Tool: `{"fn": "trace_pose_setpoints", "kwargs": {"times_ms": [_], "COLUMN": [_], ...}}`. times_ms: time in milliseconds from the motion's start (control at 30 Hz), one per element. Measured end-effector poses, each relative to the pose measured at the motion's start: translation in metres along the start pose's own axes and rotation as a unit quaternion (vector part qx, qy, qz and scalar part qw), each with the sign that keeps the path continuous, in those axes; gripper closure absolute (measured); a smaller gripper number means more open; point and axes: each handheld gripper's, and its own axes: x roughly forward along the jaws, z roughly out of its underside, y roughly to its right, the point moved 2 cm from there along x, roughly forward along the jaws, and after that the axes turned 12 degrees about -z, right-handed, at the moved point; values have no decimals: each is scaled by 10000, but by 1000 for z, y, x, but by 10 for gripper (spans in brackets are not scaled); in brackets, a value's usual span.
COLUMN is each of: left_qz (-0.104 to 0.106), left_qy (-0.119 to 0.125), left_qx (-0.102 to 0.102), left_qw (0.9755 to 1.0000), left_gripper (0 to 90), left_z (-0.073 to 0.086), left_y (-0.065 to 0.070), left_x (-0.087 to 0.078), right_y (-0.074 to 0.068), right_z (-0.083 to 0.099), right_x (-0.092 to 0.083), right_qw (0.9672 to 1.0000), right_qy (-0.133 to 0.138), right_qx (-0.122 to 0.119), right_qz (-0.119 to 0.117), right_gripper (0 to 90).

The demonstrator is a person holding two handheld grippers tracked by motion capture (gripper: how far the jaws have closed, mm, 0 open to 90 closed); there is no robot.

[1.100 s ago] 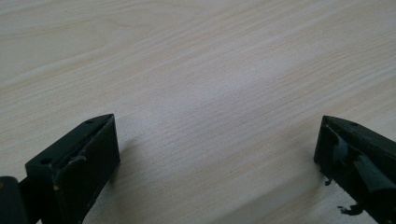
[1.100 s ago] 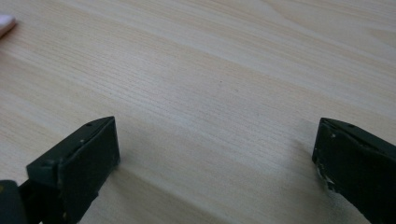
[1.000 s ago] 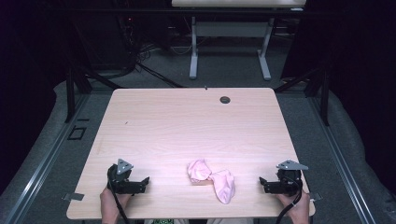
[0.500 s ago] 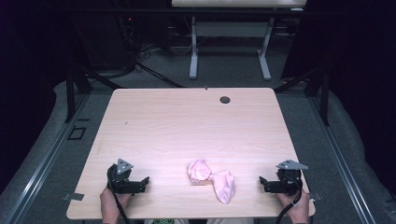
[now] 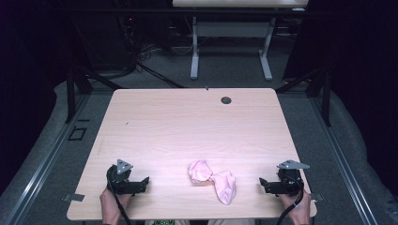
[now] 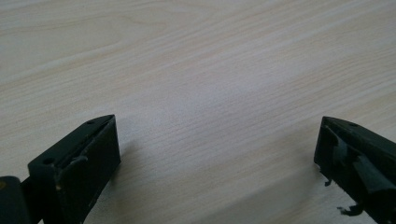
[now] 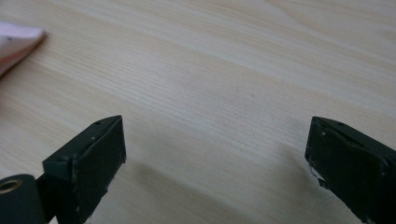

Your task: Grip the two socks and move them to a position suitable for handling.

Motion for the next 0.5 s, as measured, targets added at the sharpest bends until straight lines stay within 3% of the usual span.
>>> {"fn": "trace_pose_setpoints", "kwargs": {"times_ms": [133, 300, 367, 500], "left_qz": [163, 361, 451, 661], "left_qy": [50, 162, 201, 266], "left_qx": [44, 287, 406, 539], "left_qw": [9998, 9988, 9980, 9960], "left_gripper": [3, 3, 3, 3], "left_z": [-9, -25, -31, -43], "left_y": [8, 23, 30, 44], "left_x": [-5, -15, -18, -22], "right_y": [-11, -28, -33, -46], "right_z": [-9, -17, -19, -25], "right_x": [-8, -11, -10, -14], "right_qw": [9999, 9994, 9988, 9977], "right_qy": [-14, -92, -15, -25], "right_qx": [-75, -262, -185, -258], "right_qz": [-112, -228, -460, -624], "right_gripper": [46, 46, 42, 41]}}
